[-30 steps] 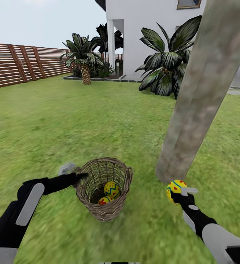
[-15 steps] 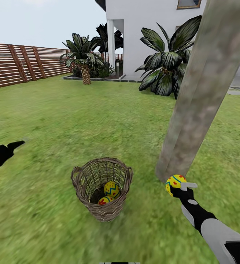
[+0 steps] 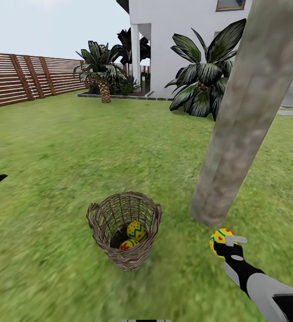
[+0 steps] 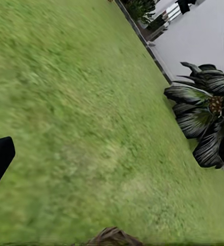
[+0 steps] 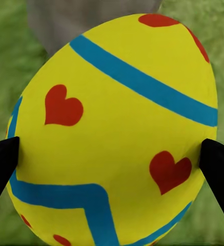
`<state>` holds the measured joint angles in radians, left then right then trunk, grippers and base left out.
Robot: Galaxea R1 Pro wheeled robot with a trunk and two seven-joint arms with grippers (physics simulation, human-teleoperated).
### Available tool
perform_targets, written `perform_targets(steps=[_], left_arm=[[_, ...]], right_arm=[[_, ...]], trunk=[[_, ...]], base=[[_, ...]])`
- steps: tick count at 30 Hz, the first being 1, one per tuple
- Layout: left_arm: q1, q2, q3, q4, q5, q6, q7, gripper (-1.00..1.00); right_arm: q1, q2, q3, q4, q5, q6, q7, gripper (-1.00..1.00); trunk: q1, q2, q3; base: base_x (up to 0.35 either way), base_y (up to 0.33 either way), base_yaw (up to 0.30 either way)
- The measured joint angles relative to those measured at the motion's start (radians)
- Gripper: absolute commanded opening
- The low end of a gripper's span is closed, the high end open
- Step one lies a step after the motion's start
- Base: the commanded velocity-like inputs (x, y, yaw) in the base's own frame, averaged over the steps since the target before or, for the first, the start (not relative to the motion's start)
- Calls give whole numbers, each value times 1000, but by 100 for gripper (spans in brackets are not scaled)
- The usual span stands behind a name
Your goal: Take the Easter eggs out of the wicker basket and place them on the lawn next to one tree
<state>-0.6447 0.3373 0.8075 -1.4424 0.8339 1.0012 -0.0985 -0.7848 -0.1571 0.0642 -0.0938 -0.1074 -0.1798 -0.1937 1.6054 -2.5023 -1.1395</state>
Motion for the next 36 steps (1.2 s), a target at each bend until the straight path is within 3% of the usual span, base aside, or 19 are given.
perform_targets(steps=[1,2,4,7,36], left_arm=[[0,-13,-8,1,0,0,1,100],[0,-21,-37,1,0,0,2,100],[0,-26,-127,2,-1,-3,3,100],[0,-27,-177,11,-4,-4,5,100],[0,-27,-186,13,-2,-4,5,100]], right_arm=[[0,0,0,1,1,-1,0,-100],[0,-1,0,2,2,-2,0,-100],[0,0,2,2,6,-3,1,-100],[0,-1,2,1,8,-3,1,-100],[-1,2,8,-15,16,-7,3,-100]], trunk=[[0,0,0],[0,0,0],[0,0,0],[0,0,-4],[14,-7,-116]], base=[[0,0,0],[0,0,0],[0,0,0],[0,0,0],[0,0,0]])
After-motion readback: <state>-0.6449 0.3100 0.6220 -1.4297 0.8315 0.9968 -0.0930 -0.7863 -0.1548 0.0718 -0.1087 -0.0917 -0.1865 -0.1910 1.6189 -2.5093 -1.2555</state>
